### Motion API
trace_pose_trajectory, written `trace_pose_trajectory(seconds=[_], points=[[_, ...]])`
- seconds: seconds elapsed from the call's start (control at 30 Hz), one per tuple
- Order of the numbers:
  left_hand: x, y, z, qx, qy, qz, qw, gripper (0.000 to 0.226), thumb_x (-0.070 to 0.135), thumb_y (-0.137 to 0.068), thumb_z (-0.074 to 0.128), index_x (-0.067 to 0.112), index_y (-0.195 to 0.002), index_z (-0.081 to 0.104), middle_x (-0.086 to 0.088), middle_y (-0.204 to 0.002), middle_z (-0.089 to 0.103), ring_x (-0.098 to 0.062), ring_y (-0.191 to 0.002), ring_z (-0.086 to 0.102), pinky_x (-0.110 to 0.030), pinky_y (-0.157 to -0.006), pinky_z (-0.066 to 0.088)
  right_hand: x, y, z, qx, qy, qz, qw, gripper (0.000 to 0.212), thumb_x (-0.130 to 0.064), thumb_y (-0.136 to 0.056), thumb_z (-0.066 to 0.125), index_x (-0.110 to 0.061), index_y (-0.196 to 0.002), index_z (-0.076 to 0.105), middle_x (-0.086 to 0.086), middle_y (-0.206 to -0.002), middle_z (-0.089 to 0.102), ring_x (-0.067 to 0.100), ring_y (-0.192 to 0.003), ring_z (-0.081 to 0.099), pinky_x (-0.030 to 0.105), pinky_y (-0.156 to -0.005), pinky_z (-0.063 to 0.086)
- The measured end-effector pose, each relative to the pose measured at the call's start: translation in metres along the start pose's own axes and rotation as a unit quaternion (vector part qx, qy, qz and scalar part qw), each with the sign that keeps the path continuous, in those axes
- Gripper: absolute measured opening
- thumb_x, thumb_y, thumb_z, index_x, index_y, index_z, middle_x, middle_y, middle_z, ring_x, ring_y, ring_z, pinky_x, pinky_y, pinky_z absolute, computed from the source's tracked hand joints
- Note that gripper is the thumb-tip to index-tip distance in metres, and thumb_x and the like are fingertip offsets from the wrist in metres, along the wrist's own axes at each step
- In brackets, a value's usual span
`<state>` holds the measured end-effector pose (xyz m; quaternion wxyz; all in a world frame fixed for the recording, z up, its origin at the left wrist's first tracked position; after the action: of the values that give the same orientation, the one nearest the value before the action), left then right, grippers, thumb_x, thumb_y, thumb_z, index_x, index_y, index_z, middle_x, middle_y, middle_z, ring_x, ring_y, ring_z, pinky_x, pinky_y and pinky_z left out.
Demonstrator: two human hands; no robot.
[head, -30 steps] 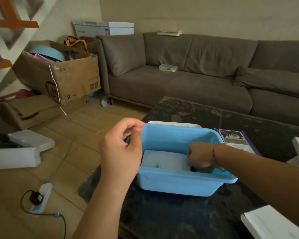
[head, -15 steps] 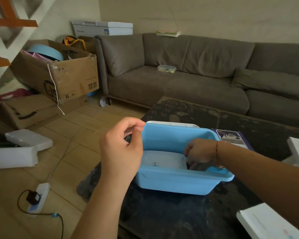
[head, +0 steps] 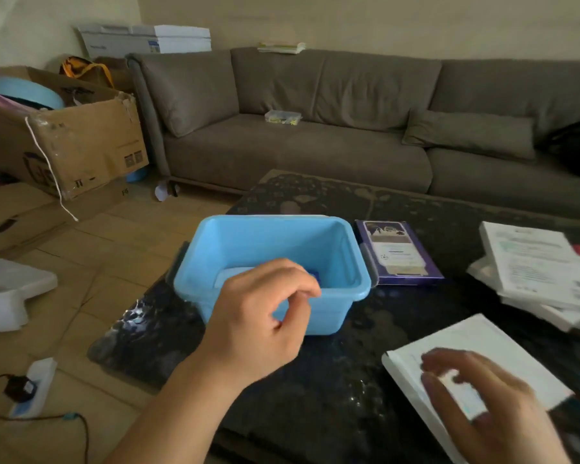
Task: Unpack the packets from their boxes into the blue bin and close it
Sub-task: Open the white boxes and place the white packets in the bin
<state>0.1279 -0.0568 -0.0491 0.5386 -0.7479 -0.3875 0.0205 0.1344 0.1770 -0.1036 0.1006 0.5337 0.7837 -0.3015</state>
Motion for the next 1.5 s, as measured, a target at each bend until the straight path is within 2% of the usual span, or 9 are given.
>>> trace_pose_trajectory(seconds=[0.07,0.13,0.23,0.37,0.5,0.67,0.87,1.13,1.5], points=[[0.015,0.012,0.028,-0.093,0.015,0.022,0.995,0.021,0.006,-0.085,0.051,0.007,-0.071,0.066,0.000,-0.069,0.063,-0.014,-0.060,0.057,-0.022,-0.058,0.047,0.011,0.009,0.019,-0.120,0.133,0.003,0.984,0.062,-0.076,-0.068,0.057,-0.051,-0.123,0.042,-0.034,-0.120,0.049,0.002,-0.118,0.057,0.024,-0.093,0.049],[0.025,0.027,0.058,-0.220,0.000,0.028,0.975,0.016,0.006,-0.077,0.052,0.014,-0.067,0.062,0.006,-0.063,0.055,-0.010,-0.053,0.045,-0.021,-0.048,0.036,0.026,0.020,0.034,-0.217,0.201,0.047,0.954,0.092,-0.095,-0.060,0.041,-0.049,-0.138,0.025,-0.031,-0.138,0.025,0.010,-0.142,0.030,0.036,-0.116,0.027],[0.031,0.053,0.096,-0.393,-0.037,0.021,0.918,0.018,0.019,-0.078,0.047,0.024,-0.069,0.061,0.009,-0.065,0.054,-0.007,-0.060,0.043,-0.010,-0.057,0.026,0.033,0.038,0.041,-0.211,0.219,0.036,0.952,0.080,-0.090,-0.047,0.058,-0.036,-0.107,0.064,-0.012,-0.114,0.064,0.021,-0.107,0.067,0.043,-0.084,0.057],[0.029,0.074,0.123,-0.481,-0.079,0.033,0.873,0.027,0.031,-0.088,0.044,0.033,-0.104,0.066,0.018,-0.099,0.062,0.000,-0.089,0.047,-0.013,-0.069,0.031,0.039,0.043,0.030,-0.069,0.188,0.008,0.980,0.040,-0.050,-0.050,0.088,-0.031,-0.079,0.070,-0.010,-0.085,0.072,0.016,-0.079,0.073,0.032,-0.059,0.060],[0.042,0.074,0.138,-0.484,-0.056,0.002,0.874,0.038,0.032,-0.096,0.046,0.040,-0.133,0.054,0.027,-0.142,0.045,0.004,-0.121,0.044,-0.012,-0.083,0.032,0.056,0.039,-0.002,0.054,0.072,0.105,0.990,0.017,-0.048,-0.078,0.062,-0.034,-0.076,0.071,-0.020,-0.078,0.070,0.006,-0.068,0.067,0.033,-0.055,0.056],[0.062,0.071,0.156,-0.470,-0.024,-0.001,0.882,0.058,0.032,-0.099,0.049,0.045,-0.149,0.025,0.031,-0.159,0.013,0.002,-0.136,0.037,-0.026,-0.099,0.046,0.067,0.031,-0.025,0.120,-0.101,0.168,0.973,0.007,-0.039,-0.078,0.072,-0.034,-0.073,0.076,-0.022,-0.075,0.072,-0.001,-0.076,0.067,0.023,-0.069,0.053],[0.072,0.066,0.176,-0.441,-0.029,0.030,0.897,0.051,0.037,-0.099,0.049,0.039,-0.146,0.031,0.021,-0.151,0.035,-0.007,-0.116,0.054,-0.020,-0.081,0.041,0.075,0.033,-0.025,0.112,-0.147,0.213,0.959,0.008,-0.039,-0.076,0.076,-0.039,-0.084,0.074,-0.020,-0.070,0.072,-0.007,-0.073,0.067,0.016,-0.068,0.051],[0.082,0.069,0.192,-0.399,-0.053,0.084,0.912,0.023,0.032,-0.099,0.052,0.030,-0.122,0.055,0.008,-0.116,0.064,-0.018,-0.080,0.065,-0.029,-0.055,0.042,0.076,0.037,-0.023,0.102,-0.151,0.222,0.958,0.040,-0.034,-0.078,0.077,-0.052,-0.108,0.057,-0.024,-0.074,0.073,-0.002,-0.093,0.068,0.036,-0.085,0.055],[0.071,0.077,0.164,-0.272,0.014,0.146,0.951,0.016,0.008,-0.082,0.075,0.014,-0.097,0.076,-0.001,-0.106,0.076,-0.010,-0.085,0.073,-0.022,-0.067,0.059,0.075,0.041,-0.023,0.114,-0.124,0.202,0.965,0.043,-0.034,-0.079,0.076,-0.054,-0.109,0.053,-0.038,-0.069,0.065,-0.004,-0.092,0.068,0.039,-0.081,0.057]])
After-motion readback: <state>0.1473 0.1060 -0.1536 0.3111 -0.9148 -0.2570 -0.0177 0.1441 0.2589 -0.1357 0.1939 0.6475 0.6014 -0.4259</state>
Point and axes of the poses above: each hand's wrist, its own y-axis away from the middle knuckle, its own z-axis out of the palm, x = y × z, the point moved 7 cm from there along -y, towards the middle knuckle
